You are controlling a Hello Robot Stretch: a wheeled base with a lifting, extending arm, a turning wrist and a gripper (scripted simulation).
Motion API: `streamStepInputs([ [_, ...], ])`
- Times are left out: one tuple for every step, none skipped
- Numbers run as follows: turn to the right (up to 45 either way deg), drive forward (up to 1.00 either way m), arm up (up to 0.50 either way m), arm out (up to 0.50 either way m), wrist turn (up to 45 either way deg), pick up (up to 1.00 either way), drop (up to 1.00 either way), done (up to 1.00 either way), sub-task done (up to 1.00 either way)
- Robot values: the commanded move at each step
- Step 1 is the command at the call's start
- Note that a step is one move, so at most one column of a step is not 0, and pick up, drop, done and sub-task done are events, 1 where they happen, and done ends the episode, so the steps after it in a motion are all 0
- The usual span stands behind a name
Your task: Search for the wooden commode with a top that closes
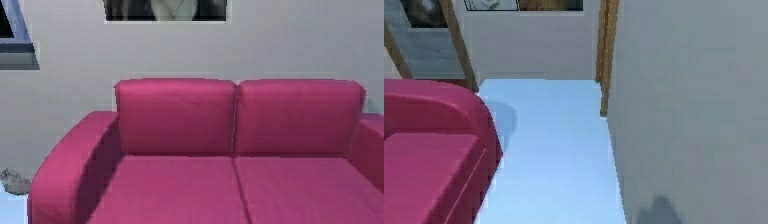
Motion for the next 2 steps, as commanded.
streamStepInputs([
  [0.0,0.10,0.00,0.00,0.0,0.00,0.00,0.00,0.00],
  [-45.0,0.00,0.00,0.00,0.0,0.00,0.00,0.00,0.00],
])
